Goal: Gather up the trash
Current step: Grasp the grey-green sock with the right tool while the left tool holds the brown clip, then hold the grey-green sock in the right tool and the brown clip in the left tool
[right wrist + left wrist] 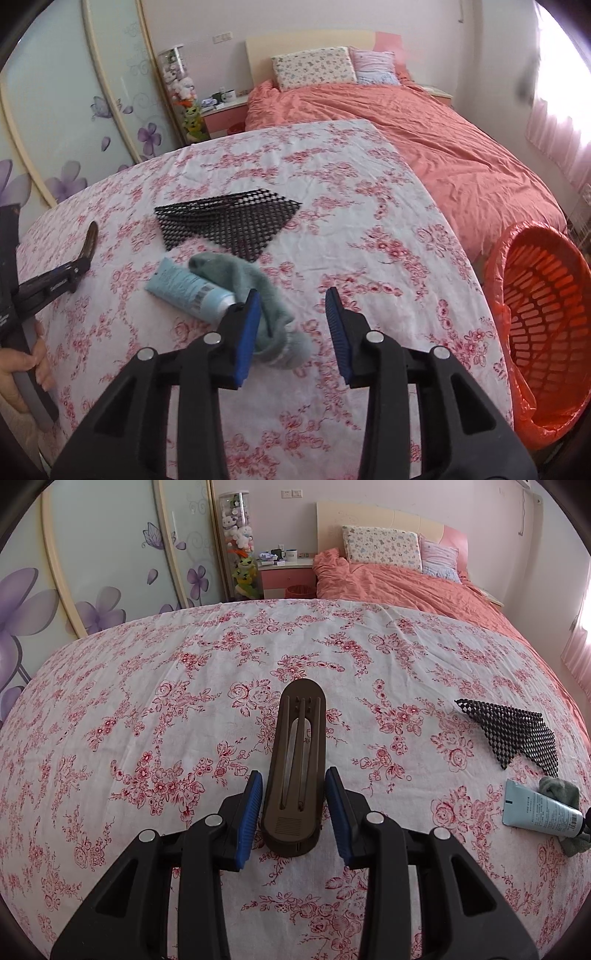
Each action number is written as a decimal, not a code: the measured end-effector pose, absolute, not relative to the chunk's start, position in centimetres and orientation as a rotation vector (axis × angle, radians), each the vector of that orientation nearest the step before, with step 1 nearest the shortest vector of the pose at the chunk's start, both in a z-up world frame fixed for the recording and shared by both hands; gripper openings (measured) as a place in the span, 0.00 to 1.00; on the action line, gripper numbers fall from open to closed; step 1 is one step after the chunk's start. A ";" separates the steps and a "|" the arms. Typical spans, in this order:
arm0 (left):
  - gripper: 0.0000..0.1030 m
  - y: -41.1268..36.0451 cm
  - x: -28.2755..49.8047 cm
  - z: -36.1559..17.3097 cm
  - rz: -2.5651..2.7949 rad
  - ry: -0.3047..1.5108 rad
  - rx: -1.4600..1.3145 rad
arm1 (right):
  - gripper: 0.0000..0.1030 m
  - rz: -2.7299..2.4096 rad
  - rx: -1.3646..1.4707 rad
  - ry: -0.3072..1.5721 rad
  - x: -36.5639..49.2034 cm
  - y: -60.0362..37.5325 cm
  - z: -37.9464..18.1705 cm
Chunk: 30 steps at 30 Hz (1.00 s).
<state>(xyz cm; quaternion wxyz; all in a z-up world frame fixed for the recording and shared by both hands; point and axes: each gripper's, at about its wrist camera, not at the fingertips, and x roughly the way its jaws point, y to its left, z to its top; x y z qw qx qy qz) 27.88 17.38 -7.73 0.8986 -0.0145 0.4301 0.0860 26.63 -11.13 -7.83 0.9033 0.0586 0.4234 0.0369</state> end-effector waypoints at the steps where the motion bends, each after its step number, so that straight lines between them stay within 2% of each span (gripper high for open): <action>1: 0.36 17.4 27.9 -7.7 0.178 0.890 -0.030 | 0.36 0.087 0.115 0.885 26.7 -11.0 -8.0; 5: 0.36 17.4 27.9 -7.7 0.178 0.890 -0.030 | 0.36 0.132 0.068 0.890 26.4 -9.9 -8.2; 9: 0.36 17.4 27.9 -7.7 0.179 0.890 -0.029 | 0.49 0.180 0.048 0.910 26.3 -8.9 -8.8; 11: 0.36 17.4 27.9 -7.7 0.179 0.891 -0.029 | 0.52 0.182 0.031 0.919 26.3 -8.6 -9.0; 20: 0.36 17.4 27.9 -7.8 0.179 0.890 -0.029 | 0.52 0.145 -0.026 0.923 27.5 -7.5 -9.4; 22: 0.36 17.4 27.9 -7.8 0.179 0.890 -0.029 | 0.47 0.144 -0.063 0.912 27.6 -7.0 -9.5; 24: 0.36 17.5 27.9 -7.8 0.179 0.890 -0.030 | 0.28 0.155 -0.074 0.906 27.6 -6.7 -9.4; 26: 0.36 17.5 27.9 -7.8 0.179 0.890 -0.030 | 0.19 0.128 -0.077 0.903 27.7 -7.1 -9.3; 30: 0.36 17.6 27.9 -7.8 0.177 0.890 -0.034 | 0.16 0.034 -0.062 0.895 28.0 -8.9 -9.3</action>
